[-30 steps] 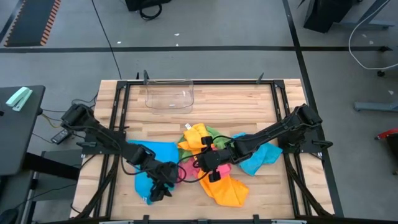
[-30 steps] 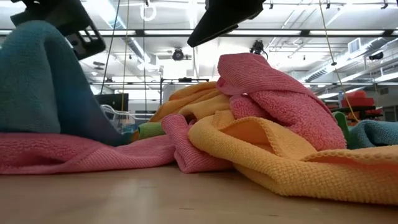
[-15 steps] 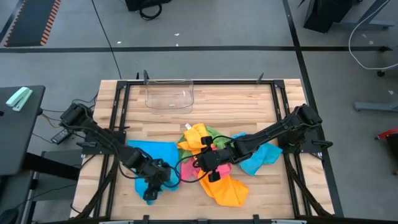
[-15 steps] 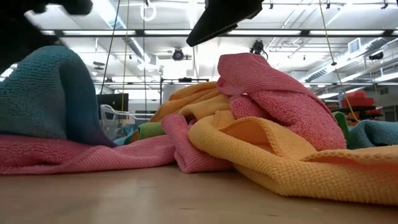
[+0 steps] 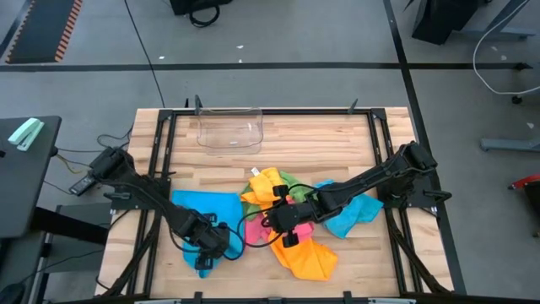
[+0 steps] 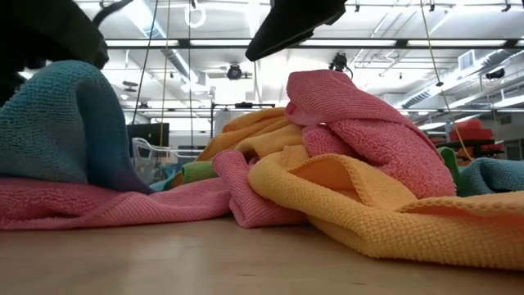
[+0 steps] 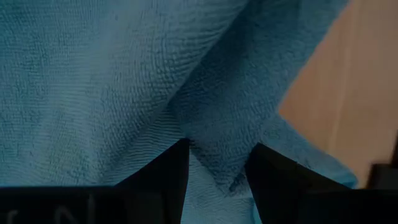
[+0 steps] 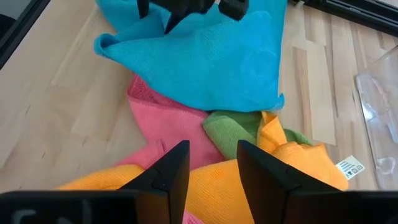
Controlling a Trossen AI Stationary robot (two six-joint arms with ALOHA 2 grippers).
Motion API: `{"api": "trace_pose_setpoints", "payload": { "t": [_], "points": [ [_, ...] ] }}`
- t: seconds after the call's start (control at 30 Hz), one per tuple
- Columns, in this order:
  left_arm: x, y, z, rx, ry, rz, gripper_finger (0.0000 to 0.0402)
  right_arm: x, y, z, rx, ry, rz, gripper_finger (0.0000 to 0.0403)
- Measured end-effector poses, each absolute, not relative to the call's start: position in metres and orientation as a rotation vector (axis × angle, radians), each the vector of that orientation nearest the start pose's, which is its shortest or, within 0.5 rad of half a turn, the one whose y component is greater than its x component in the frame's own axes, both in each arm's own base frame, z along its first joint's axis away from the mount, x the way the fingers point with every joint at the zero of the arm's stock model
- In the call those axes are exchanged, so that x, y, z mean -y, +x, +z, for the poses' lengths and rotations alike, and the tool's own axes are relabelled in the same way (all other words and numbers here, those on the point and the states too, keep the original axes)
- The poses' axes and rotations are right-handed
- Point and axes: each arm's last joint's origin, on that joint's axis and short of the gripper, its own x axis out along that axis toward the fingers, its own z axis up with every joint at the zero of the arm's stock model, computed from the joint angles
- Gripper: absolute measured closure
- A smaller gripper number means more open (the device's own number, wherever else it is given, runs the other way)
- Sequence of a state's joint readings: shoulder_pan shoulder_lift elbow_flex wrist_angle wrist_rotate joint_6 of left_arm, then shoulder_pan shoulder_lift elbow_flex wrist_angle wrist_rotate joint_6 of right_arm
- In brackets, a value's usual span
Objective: Fold microfiber towels
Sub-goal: Fold the left blue microfiber towel
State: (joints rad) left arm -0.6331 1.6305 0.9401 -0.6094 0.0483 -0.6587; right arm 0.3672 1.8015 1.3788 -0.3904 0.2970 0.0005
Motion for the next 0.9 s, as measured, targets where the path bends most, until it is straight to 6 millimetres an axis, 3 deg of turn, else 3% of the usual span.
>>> {"api": "trace_pose_setpoints", "payload": {
  "t": [0.17, 0.5, 0.63, 0.9],
  "points": [
    [0.175, 0.235, 0.164, -1.366, -0.16, -0.156, 0.0273, -0.135, 0.371, 0.246, -0.765, -0.268, 0.067, 0.026],
    [0.194, 0.253, 0.191, -1.201, -0.163, -0.296, 0.0391, -0.134, 0.371, 0.246, -0.763, -0.269, 0.061, 0.026],
    [0.205, 0.256, 0.192, -1.117, -0.165, -0.344, 0.0367, -0.136, 0.37, 0.245, -0.763, -0.268, 0.064, 0.026],
    [0.221, 0.256, 0.169, -1.122, -0.138, -0.303, 0.0283, -0.141, 0.369, 0.246, -0.758, -0.265, 0.073, 0.026]
  ]
}}
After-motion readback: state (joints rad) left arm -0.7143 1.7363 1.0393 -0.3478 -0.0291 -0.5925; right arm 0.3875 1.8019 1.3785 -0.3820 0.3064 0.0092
